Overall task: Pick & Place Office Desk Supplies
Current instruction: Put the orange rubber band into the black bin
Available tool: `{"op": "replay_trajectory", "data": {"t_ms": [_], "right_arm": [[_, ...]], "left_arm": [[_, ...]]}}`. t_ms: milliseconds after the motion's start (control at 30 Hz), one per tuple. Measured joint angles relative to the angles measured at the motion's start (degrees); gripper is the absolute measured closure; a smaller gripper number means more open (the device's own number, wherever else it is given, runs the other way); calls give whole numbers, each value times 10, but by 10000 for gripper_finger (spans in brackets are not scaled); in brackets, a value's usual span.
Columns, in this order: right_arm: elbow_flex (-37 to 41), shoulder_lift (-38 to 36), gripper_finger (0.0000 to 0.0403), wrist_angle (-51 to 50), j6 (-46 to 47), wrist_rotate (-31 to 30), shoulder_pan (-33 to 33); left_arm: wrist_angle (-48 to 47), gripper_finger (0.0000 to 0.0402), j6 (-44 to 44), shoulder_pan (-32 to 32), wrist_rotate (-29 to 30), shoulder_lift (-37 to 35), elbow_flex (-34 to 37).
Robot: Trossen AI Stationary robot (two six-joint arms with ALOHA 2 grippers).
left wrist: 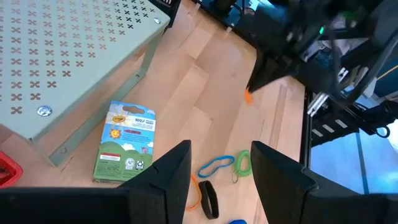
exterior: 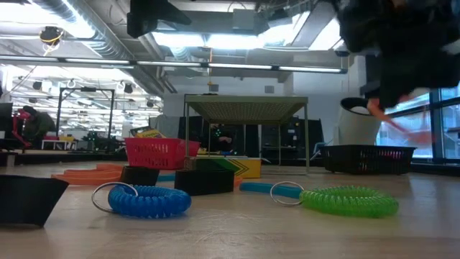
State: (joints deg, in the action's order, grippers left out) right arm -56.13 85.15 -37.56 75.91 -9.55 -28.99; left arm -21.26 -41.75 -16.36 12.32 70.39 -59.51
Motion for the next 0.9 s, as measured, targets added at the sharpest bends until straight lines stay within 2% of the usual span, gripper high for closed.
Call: {"op": "replay_trajectory", "data": {"t_ms": [267, 400, 600, 900], "right_arm": [[0, -112, 403, -53, 7, -80, 2], [-1, -160, 403, -105, 14, -110, 17], [-1, -203, 403, -184, -14, -100, 86], [-1, -210, 403, -197, -139, -23, 236]], "left_arm": [[0, 240, 4, 0, -1, 0, 0], [0, 240, 4, 0, -21, 0, 0], [1, 240, -1, 0, -31, 0, 0], [1, 240, 2, 0, -35, 0, 0]]}}
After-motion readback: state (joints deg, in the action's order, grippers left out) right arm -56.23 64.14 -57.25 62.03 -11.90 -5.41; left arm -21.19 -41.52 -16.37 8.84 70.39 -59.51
